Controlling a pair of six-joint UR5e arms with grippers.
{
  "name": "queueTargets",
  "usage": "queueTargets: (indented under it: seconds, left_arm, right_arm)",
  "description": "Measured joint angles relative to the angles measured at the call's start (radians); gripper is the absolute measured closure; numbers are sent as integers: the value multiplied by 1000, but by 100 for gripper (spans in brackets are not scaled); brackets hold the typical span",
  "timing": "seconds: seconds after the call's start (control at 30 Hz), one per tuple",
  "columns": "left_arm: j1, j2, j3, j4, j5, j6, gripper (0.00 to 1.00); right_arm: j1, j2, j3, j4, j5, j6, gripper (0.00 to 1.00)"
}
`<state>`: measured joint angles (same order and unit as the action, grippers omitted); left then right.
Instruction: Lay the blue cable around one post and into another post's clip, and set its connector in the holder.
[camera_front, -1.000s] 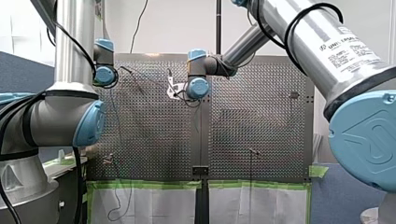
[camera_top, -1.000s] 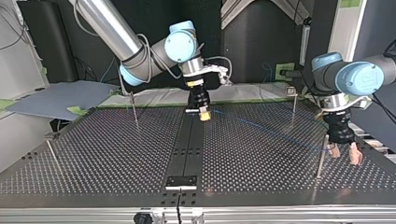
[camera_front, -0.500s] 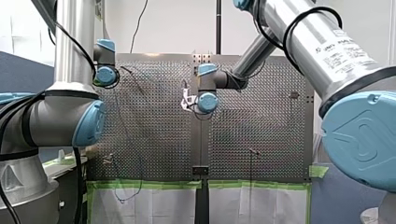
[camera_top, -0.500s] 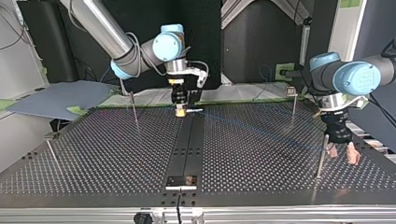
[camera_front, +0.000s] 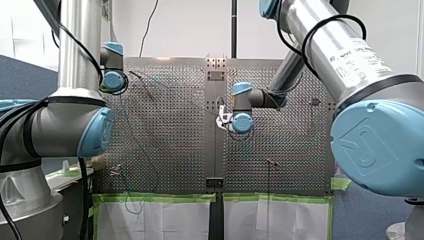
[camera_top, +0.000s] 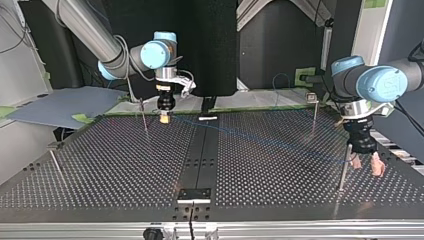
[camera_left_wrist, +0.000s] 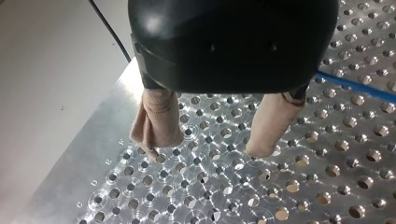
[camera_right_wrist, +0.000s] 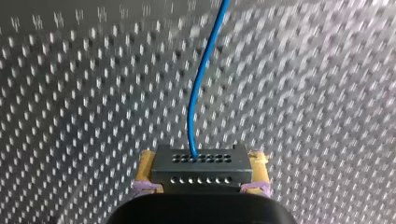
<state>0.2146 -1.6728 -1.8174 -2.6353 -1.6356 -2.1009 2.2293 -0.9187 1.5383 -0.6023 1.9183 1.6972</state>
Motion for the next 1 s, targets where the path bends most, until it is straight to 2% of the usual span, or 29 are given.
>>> queueTargets:
  seconds: [0.13, 0.27, 0.37, 0.5, 0.77, 0.87, 1.0]
  left_arm:
    - [0, 0, 0, 1, 0, 1, 0]
    - [0, 0, 0, 1, 1, 1, 0]
    - [-1, 0, 0, 1, 1, 1, 0]
    - [-1, 0, 0, 1, 1, 1, 0]
    - [0, 0, 0, 2, 0, 3, 0]
    - [0, 0, 0, 1, 0, 4, 0]
    - [0, 0, 0, 1, 0, 4, 0]
  right_arm:
    - [-36, 4, 36, -36, 9, -1, 100]
    - [-73, 22, 73, -73, 38, -3, 100]
    - [-95, 46, 101, -101, 65, 7, 100]
    - [-97, 86, 142, -143, 106, 25, 100]
    - [-89, 160, 217, -217, 180, 28, 100]
    - [-99, 187, 244, -244, 208, 24, 100]
    - [-115, 205, 284, -284, 240, 2, 100]
